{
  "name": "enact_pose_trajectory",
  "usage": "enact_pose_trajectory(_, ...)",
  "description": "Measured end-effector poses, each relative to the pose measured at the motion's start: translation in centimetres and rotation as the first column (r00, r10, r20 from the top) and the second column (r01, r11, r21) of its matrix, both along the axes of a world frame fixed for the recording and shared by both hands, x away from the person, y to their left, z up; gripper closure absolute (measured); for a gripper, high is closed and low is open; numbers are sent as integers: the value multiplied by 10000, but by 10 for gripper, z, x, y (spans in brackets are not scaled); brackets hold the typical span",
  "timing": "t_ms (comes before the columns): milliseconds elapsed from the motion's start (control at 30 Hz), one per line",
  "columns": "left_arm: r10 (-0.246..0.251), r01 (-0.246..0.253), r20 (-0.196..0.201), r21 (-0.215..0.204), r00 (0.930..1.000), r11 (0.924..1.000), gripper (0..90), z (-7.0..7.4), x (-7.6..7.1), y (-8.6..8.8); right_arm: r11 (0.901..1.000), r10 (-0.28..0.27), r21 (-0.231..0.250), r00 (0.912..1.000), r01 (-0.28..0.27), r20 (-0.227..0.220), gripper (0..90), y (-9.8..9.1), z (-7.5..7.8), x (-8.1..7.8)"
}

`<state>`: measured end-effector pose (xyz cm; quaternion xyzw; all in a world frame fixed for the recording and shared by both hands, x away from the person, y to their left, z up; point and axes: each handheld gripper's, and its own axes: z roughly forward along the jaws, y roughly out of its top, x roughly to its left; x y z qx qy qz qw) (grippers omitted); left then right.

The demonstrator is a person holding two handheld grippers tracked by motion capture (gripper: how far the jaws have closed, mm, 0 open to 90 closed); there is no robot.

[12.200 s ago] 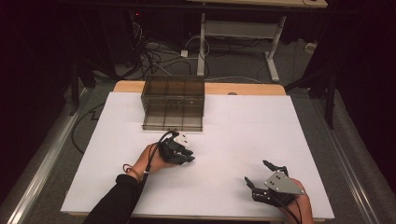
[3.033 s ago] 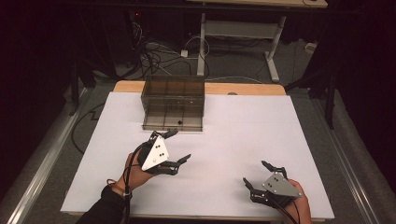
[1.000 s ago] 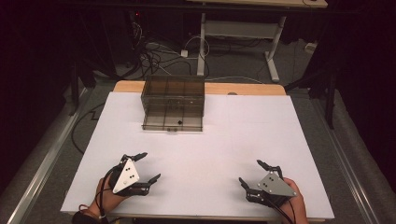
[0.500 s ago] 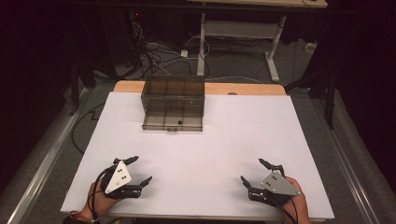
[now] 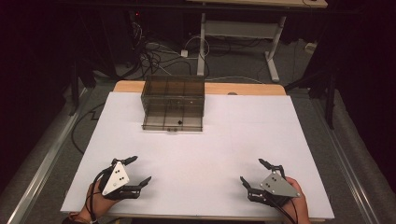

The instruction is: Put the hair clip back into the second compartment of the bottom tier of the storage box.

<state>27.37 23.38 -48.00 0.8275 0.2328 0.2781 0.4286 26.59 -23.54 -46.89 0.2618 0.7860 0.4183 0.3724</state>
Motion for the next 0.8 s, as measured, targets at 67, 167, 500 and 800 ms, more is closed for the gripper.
enact_pose_trajectory(67,-9,9,-18,-5,10000,10000,176,0,1,0,10000,13,-36,10000,-13,8,177,0,0,0)
enact_pose_trajectory(167,-46,46,-41,33,10000,10000,176,0,2,-1,10000,-10,20,10000,10,-36,177,-1,-1,1)
enact_pose_trajectory(500,-65,66,-47,109,10000,9999,176,0,1,-2,10000,26,12,10000,-26,-48,177,-1,-1,1)
enact_pose_trajectory(800,-118,119,-66,116,9999,9999,176,-1,1,-3,10000,35,-39,10000,-35,-63,177,-1,-2,1)
